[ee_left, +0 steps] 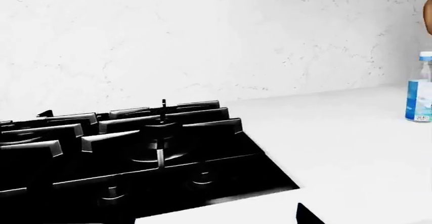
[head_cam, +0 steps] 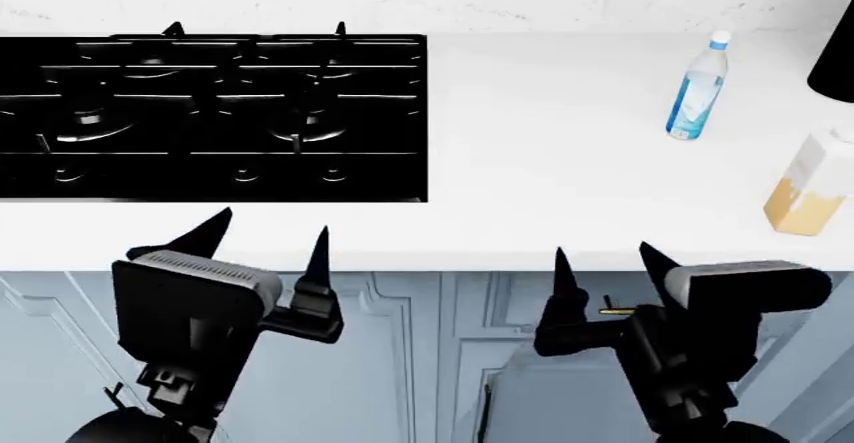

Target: Move the drinks to the dining counter.

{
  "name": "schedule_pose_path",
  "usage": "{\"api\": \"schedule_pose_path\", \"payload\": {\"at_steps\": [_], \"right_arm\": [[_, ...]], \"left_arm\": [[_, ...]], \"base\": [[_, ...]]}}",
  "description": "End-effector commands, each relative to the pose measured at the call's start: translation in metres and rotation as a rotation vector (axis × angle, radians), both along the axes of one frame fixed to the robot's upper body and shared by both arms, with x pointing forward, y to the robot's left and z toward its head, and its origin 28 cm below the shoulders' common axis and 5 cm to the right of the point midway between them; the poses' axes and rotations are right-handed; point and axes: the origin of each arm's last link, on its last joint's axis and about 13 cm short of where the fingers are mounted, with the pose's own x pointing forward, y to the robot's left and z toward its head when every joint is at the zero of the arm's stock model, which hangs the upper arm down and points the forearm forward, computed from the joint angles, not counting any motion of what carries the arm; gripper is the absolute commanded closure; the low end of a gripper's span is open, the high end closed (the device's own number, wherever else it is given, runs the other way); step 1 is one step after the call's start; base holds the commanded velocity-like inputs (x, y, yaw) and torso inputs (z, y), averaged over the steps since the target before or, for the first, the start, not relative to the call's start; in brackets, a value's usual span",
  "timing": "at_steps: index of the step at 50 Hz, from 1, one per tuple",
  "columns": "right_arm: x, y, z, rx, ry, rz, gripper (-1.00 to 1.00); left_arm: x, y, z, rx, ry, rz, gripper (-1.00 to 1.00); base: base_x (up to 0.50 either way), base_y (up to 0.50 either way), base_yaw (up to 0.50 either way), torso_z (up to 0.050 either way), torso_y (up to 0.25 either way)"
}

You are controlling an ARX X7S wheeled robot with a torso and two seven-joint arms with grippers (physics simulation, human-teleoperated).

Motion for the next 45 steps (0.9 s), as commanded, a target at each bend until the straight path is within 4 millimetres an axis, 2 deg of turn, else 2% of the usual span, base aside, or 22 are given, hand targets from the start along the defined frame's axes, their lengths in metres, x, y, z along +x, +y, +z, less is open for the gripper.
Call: {"api": "schedule_pose_path", "payload": {"at_steps": [1,4,6,8,10,13,17,25,41,45], "right_arm": [[-0.017,-0.005,0.048,-0.142,-0.014,0.041,-1.00],[-0.027,-0.010,0.061,-0.157,-0.012,0.002,-1.00],[-0.036,-0.008,0.068,-0.151,-0.025,-0.014,-1.00],[-0.045,-0.002,0.073,-0.132,-0.036,0.037,-1.00],[-0.049,0.002,0.078,-0.143,-0.040,0.041,-1.00],[-0.047,0.004,0.093,-0.139,-0.074,0.059,-1.00],[-0.041,0.010,0.124,-0.129,-0.155,0.084,-1.00],[-0.046,0.014,0.123,-0.143,-0.160,0.095,-1.00],[-0.040,0.011,0.109,-0.136,-0.127,0.094,-1.00],[-0.035,0.017,0.108,-0.137,-0.128,0.133,-1.00]], "left_arm": [[-0.009,0.012,0.034,0.123,-0.005,0.009,-1.00],[-0.026,0.023,0.052,0.135,-0.013,0.048,-1.00],[-0.035,0.039,0.070,0.155,-0.082,0.180,-1.00],[-0.046,0.036,0.081,0.144,-0.123,0.202,-1.00],[-0.057,0.026,0.086,0.122,-0.088,0.067,-1.00],[-0.054,0.022,0.088,0.109,-0.096,0.058,-1.00],[-0.042,0.013,0.103,0.101,-0.123,0.003,-1.00],[-0.025,0.002,0.109,0.102,-0.133,-0.052,-1.00],[-0.014,-0.002,0.096,0.110,-0.104,-0.070,-1.00],[-0.012,-0.003,0.093,0.108,-0.097,-0.073,-1.00]], "base": [[0.00,0.00,0.00,0.000,0.000],[0.00,0.00,0.00,0.000,0.000],[0.00,0.00,0.00,0.000,0.000],[0.00,0.00,0.00,0.000,0.000],[0.00,0.00,0.00,0.000,0.000],[0.00,0.00,0.00,0.000,0.000],[0.00,0.00,0.00,0.000,0.000],[0.00,-0.08,0.00,0.000,0.000],[0.00,-0.49,0.00,0.000,0.000],[0.00,-0.50,0.00,0.000,0.000]]}}
